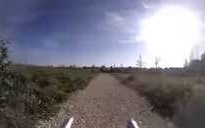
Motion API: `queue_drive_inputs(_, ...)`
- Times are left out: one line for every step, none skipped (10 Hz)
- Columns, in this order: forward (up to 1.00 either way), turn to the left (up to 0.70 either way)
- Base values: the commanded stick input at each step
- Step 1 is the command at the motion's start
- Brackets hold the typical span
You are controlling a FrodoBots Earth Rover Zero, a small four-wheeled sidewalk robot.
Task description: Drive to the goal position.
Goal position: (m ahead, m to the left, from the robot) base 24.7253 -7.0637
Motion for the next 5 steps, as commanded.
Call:
queue_drive_inputs(0.5,0.0)
queue_drive_inputs(0.5,0.0)
queue_drive_inputs(0.5,0.0)
queue_drive_inputs(0.5,0.0)
queue_drive_inputs(0.5,0.0)
